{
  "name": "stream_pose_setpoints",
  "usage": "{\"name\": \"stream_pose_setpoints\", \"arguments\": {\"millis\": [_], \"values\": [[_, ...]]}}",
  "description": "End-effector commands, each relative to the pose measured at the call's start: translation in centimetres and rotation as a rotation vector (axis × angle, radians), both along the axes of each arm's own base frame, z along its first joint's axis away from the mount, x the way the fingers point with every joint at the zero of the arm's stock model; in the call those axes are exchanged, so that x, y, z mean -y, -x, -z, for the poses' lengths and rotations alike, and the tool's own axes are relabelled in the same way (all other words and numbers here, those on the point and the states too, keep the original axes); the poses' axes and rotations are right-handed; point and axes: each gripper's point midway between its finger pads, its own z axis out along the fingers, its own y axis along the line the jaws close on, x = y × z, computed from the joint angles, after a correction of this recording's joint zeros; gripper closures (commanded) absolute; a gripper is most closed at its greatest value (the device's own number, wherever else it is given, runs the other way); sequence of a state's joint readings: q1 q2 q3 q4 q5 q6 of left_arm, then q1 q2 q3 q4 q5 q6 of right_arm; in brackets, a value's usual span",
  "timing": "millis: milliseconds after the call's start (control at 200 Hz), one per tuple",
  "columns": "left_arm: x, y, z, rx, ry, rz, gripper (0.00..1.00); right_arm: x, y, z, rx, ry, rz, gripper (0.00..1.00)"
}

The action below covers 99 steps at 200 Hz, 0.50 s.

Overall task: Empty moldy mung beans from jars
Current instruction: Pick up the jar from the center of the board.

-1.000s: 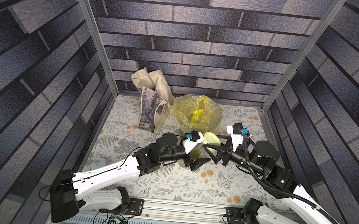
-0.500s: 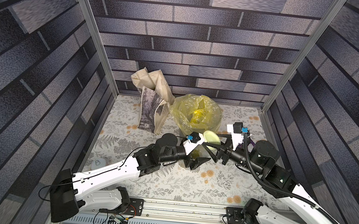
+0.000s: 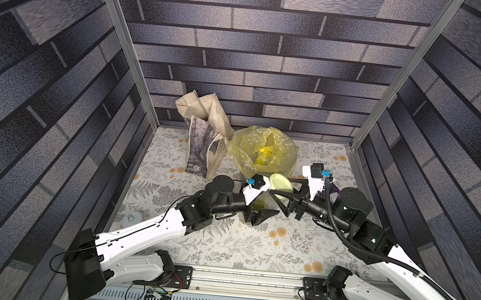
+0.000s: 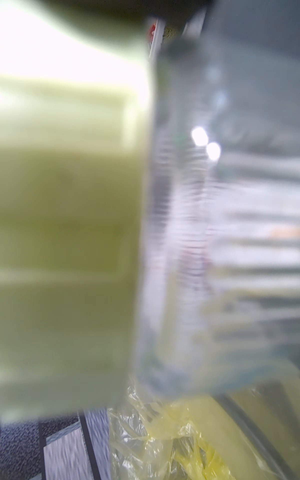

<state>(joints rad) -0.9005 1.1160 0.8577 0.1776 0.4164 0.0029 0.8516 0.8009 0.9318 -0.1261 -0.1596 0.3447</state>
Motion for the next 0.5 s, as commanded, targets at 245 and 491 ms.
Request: {"name": "stream_pose_setpoints", "arguments": {"millis": [245, 491], "values": [[-1.2, 1.9, -3.1, 0.006, 0.099, 0.098, 0.38, -0.8, 0.9, -2.4, 0.101, -0.064, -0.069, 0.31], [-1.3, 1.9, -3.2, 0.008, 0.094, 0.099, 0.38, -0.9, 1.3, -2.9, 0.118, -0.077, -0.092, 0.21]]}}
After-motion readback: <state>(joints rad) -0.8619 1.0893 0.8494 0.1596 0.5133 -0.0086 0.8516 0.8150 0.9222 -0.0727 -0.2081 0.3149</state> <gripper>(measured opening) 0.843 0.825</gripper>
